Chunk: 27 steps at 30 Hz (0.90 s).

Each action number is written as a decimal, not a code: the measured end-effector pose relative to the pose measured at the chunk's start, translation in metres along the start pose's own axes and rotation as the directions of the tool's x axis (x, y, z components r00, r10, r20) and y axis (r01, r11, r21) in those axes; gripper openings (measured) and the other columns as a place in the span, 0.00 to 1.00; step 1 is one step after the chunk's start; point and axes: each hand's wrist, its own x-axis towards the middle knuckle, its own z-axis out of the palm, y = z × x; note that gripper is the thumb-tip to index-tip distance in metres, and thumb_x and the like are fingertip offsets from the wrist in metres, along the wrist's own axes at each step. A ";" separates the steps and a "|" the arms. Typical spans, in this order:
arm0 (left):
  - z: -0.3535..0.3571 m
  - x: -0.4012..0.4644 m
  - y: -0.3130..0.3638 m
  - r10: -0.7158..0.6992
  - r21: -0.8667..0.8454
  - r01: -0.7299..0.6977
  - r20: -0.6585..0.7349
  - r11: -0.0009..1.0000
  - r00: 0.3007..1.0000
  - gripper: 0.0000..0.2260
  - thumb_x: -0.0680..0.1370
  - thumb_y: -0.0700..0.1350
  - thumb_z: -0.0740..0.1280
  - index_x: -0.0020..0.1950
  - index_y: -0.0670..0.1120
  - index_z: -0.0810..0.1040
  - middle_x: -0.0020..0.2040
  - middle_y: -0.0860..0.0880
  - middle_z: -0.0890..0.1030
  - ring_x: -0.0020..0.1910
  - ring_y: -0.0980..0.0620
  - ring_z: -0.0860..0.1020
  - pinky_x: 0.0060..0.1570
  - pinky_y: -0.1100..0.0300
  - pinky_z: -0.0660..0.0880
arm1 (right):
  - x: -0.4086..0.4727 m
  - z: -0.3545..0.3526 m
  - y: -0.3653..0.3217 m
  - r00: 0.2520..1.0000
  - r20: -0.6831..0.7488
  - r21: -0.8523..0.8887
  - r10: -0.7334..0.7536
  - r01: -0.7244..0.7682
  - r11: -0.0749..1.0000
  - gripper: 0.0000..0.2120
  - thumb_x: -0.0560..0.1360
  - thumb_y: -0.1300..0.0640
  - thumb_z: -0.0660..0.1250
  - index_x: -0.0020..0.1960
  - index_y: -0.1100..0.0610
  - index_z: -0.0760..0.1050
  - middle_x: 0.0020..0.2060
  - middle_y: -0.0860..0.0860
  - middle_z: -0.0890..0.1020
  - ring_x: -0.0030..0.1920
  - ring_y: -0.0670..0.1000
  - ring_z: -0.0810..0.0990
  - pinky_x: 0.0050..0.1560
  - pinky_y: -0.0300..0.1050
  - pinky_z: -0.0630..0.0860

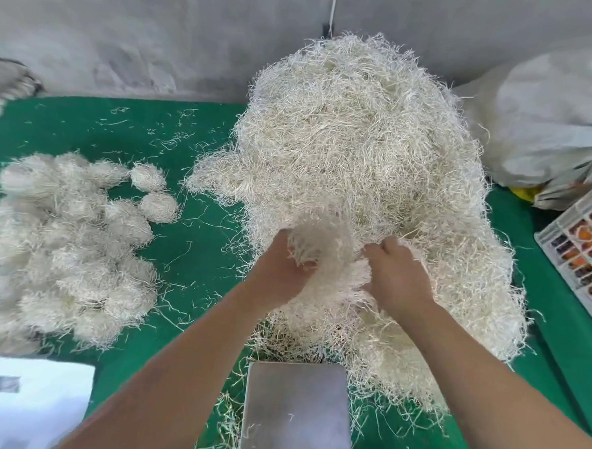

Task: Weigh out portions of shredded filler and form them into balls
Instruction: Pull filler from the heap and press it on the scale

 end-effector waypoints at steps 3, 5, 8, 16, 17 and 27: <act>-0.015 -0.001 -0.012 -0.089 0.192 0.043 0.238 0.981 0.967 0.11 0.81 0.43 0.69 0.63 0.44 0.75 0.47 0.49 0.81 0.40 0.56 0.82 0.37 0.63 0.82 | 0.008 -0.003 0.016 0.999 -0.033 -0.155 -0.007 0.001 0.988 0.15 0.70 0.63 0.76 0.55 0.57 0.77 0.50 0.55 0.76 0.43 0.52 0.72 0.42 0.48 0.80; -0.021 -0.004 -0.020 -0.223 0.483 0.006 0.393 0.876 0.892 0.20 0.80 0.49 0.71 0.69 0.43 0.74 0.54 0.49 0.82 0.53 0.50 0.83 0.55 0.55 0.83 | 0.013 -0.003 0.027 0.999 -0.042 -0.233 0.025 -0.034 0.972 0.12 0.72 0.63 0.74 0.52 0.56 0.76 0.50 0.56 0.76 0.43 0.53 0.73 0.44 0.51 0.82; -0.028 -0.008 -0.031 -0.286 0.579 0.035 0.348 0.814 0.893 0.12 0.80 0.43 0.69 0.62 0.42 0.77 0.49 0.51 0.79 0.53 0.50 0.81 0.58 0.54 0.81 | 0.021 -0.001 0.038 0.998 -0.008 -0.264 0.070 -0.069 0.962 0.15 0.74 0.59 0.74 0.59 0.53 0.78 0.58 0.57 0.76 0.49 0.56 0.78 0.49 0.57 0.82; -0.081 -0.004 -0.054 -0.333 0.396 0.407 -0.244 0.823 0.911 0.20 0.84 0.36 0.60 0.76 0.45 0.68 0.66 0.46 0.79 0.55 0.52 0.79 0.54 0.61 0.77 | 0.014 0.016 0.072 0.946 0.174 -0.238 0.274 -0.230 0.944 0.17 0.77 0.51 0.72 0.61 0.55 0.73 0.75 0.63 0.67 0.64 0.66 0.78 0.57 0.66 0.82; -0.084 -0.005 -0.056 -0.353 0.435 0.446 -0.280 0.782 0.893 0.26 0.82 0.35 0.63 0.79 0.47 0.64 0.68 0.47 0.78 0.61 0.51 0.78 0.63 0.58 0.74 | 0.011 0.019 0.078 0.928 0.213 -0.216 0.306 -0.261 0.941 0.18 0.78 0.50 0.71 0.64 0.56 0.72 0.79 0.63 0.62 0.67 0.67 0.76 0.58 0.66 0.82; -0.058 -0.017 -0.032 -0.499 -0.423 0.347 -0.332 0.837 0.800 0.22 0.81 0.38 0.60 0.68 0.23 0.69 0.68 0.21 0.69 0.69 0.23 0.69 0.74 0.36 0.60 | 0.012 -0.014 0.059 0.756 0.649 0.015 0.088 -0.129 0.992 0.53 0.72 0.33 0.74 0.84 0.44 0.45 0.82 0.52 0.60 0.78 0.62 0.66 0.78 0.70 0.55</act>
